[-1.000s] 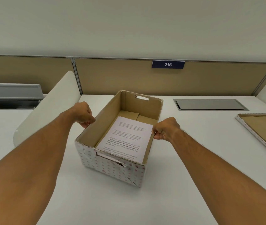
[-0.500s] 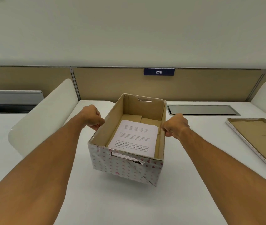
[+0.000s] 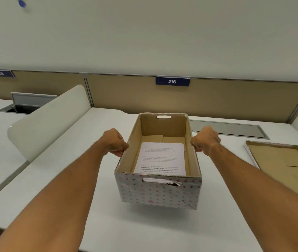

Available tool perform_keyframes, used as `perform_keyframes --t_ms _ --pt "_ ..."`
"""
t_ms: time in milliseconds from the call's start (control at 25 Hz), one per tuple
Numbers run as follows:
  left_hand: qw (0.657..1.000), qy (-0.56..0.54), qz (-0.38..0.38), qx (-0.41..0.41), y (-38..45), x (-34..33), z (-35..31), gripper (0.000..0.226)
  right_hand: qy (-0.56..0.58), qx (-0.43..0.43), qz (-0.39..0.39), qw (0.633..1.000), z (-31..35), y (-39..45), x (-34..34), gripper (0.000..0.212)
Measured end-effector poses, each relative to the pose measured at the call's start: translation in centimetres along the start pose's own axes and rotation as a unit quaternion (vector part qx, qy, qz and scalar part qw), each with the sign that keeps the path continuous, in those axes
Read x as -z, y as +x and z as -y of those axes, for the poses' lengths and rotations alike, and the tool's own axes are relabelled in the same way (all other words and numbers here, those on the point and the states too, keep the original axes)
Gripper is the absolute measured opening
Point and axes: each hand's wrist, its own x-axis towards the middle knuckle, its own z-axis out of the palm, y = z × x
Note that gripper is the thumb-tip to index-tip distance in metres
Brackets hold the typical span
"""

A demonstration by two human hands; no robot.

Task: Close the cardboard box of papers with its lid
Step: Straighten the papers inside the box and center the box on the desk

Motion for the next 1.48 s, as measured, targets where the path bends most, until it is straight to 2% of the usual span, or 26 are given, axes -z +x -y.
perform_keyframes --t_ms 240,440,640,840,880,960,1040,1080,1160,1240,1480 --pt "1.000 -0.010 -0.019 0.014 -1.7 -2.7 -1.8 0.013 -0.020 0.000 0.029 0.999 -2.9 1.6 1.3 0.008" --pt "0.999 -0.013 -0.011 0.028 -1.8 -3.6 -1.7 0.011 -0.020 -0.018 0.041 0.999 -4.2 1.4 0.9 0.011" --pt "0.998 -0.037 0.029 0.046 -1.4 -3.4 -1.3 0.013 -0.008 -0.034 0.043 0.998 -4.3 1.1 1.0 0.011" --pt "0.997 0.031 0.061 0.029 -0.8 -3.0 -1.6 0.017 -0.026 -0.035 0.030 0.999 -4.5 0.6 1.0 0.016" --pt "0.996 0.076 0.052 0.006 -0.7 -3.0 -1.9 0.021 -0.040 -0.021 0.021 0.999 -4.6 0.5 1.0 0.019" --pt "0.981 0.179 -0.017 -0.067 -0.7 -3.5 -2.8 0.033 -0.070 0.036 -0.009 0.997 -4.9 -0.3 1.1 0.030" --pt "0.957 0.226 -0.102 -0.150 -0.9 -4.7 -4.0 0.049 -0.116 0.099 -0.035 0.988 -5.3 -1.3 1.3 0.035" --pt "0.947 0.232 -0.122 -0.187 -0.9 -5.6 -4.6 0.059 -0.160 0.119 -0.044 0.979 -5.7 -1.8 1.4 0.047" --pt "0.932 0.247 -0.114 -0.241 -0.9 -7.5 -6.0 0.085 -0.244 0.132 -0.037 0.960 -6.6 -2.3 1.6 0.075" --pt "0.919 0.258 -0.095 -0.282 -1.3 -9.6 -7.6 0.102 -0.281 0.135 -0.040 0.949 -7.5 -2.8 2.0 0.090" --pt "0.891 0.247 -0.053 -0.377 -3.1 -15.3 -11.8 0.109 -0.322 0.101 -0.093 0.937 -11.1 -4.3 4.1 0.099"
